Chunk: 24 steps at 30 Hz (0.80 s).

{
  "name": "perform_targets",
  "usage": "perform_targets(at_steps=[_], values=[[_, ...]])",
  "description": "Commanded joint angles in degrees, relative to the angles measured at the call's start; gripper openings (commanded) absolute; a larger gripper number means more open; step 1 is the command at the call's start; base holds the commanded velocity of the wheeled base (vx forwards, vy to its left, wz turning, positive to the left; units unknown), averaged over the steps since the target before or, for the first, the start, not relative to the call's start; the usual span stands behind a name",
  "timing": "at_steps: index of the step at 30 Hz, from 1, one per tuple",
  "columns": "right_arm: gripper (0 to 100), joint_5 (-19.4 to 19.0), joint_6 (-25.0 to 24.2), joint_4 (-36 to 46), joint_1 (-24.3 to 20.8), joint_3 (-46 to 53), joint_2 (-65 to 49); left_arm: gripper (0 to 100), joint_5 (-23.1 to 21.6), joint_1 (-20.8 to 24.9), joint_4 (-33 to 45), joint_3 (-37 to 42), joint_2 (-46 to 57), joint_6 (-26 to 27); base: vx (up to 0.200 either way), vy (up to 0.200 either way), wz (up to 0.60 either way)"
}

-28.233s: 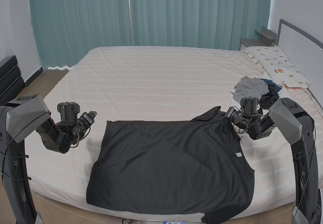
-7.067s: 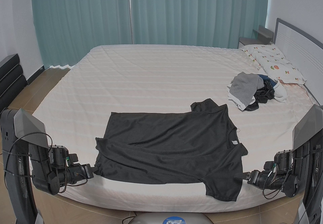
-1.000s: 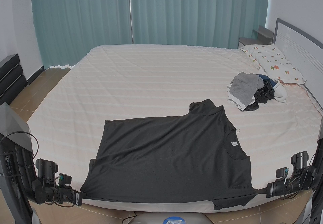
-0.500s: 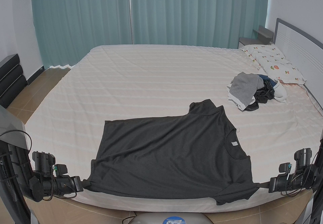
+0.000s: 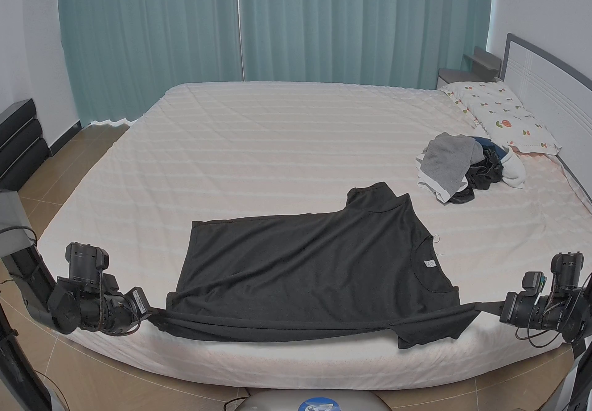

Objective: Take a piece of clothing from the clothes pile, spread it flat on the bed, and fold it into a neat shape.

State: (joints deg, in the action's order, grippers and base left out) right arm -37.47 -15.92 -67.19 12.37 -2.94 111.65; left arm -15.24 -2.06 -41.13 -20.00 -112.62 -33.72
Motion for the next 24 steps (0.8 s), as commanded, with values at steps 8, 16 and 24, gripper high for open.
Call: perform_targets(at_steps=[8,16,24], values=[[0,0.1,-1.7,-1.0,0.6,-1.4,-4.1,0,1.6,2.9,26.6,-19.5,12.6,-15.7,0.0,0.0,0.0],[0,0.0,4.0,0.5,2.6,2.9,-3.4,0,2.1,3.3,30.4,-12.0,13.0,4.6,0.0,0.0,0.0],[0,0.0,4.8,7.0,1.8,2.9,-5.9,0,3.0,3.2,35.0,-11.4,13.4,8.0,0.0,0.0,0.0]])
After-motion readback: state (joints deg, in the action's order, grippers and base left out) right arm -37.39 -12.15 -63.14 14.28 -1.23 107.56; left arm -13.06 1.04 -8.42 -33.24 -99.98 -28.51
